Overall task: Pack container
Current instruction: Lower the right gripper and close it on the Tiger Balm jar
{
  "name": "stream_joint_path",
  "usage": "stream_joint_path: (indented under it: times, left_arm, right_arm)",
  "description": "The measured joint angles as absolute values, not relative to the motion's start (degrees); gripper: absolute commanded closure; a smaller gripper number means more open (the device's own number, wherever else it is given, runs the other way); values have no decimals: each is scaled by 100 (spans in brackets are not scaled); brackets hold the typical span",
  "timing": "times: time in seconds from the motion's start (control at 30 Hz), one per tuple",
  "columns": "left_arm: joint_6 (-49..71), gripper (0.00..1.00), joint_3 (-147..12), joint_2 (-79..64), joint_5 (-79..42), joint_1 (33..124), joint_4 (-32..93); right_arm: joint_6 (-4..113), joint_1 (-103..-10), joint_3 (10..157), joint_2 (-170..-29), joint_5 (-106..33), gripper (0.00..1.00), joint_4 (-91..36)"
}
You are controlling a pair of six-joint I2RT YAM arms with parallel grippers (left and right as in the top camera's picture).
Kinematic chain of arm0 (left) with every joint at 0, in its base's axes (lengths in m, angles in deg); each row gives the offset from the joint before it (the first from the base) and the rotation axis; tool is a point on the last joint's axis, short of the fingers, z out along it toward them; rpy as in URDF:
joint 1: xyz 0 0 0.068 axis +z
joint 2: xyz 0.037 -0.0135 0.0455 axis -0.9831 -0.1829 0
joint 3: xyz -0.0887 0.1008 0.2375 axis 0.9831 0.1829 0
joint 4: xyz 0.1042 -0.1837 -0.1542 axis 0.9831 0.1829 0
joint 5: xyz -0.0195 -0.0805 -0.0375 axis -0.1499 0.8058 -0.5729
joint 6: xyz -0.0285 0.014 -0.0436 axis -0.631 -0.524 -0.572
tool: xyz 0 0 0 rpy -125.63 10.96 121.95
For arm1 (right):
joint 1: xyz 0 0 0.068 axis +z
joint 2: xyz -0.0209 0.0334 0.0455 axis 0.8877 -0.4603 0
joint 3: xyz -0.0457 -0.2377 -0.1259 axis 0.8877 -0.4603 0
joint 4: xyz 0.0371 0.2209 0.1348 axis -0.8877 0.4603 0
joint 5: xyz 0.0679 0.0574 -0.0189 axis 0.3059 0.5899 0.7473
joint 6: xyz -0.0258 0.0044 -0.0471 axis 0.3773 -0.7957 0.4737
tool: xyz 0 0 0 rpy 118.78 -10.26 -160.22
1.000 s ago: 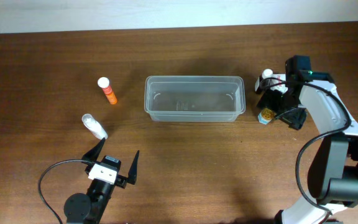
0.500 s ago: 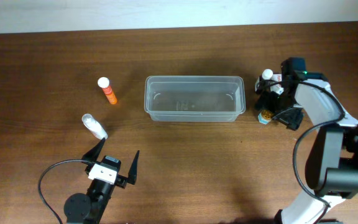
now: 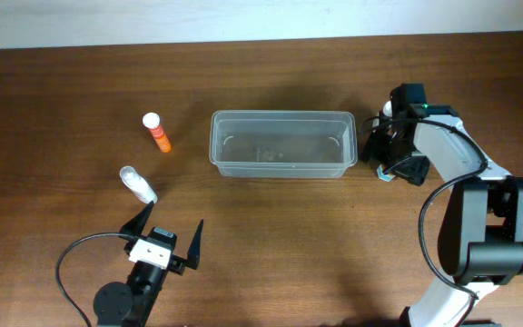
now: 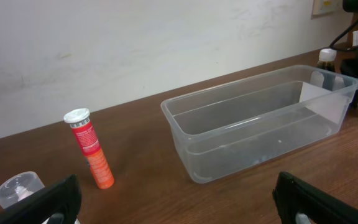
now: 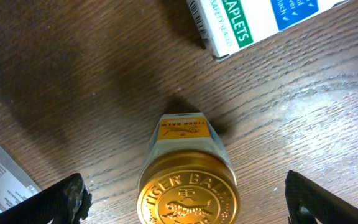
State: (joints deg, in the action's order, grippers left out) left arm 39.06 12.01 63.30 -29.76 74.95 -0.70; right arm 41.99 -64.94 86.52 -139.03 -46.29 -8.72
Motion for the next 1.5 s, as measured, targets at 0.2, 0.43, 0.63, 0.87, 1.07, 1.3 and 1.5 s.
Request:
stream_joint_path:
  times: [0.2,0.43,0.63,0.87,1.07,1.3,1.5]
  left_arm:
    - [3906,1,1201,6333,-2976,7495,-70]
    - [3906,1,1201,6333,-2976,7495,-70]
    - [3906,1,1201,6333,-2976,7495,-70]
    - [3906,0,1201,6333,-2976,7495,-73]
    - [3906,1,1201,6333,-2976,7495,-70]
    - [3906,1,1201,6333,-2976,7495,-70]
    - [3906,1,1201,6333,-2976,7495,-70]
  right_arm:
    - [4363,-6601,8652,-13903,-4653,14,-890]
    - [4481,-6636,8652,-13903,-4670,28,-964]
    - [4510,-6636,8652,-13903,-4673,38,-1032]
    - [4516,-6636,8652,-13905,-4673,42,-1108]
    - [4519,-6636,8652,-13905,-4668,42,-1126]
    - [4519,-6636,8652,-13955,-4642,41,-1163]
    - [4527,-6647,8652,-14167,-4642,42,-1194]
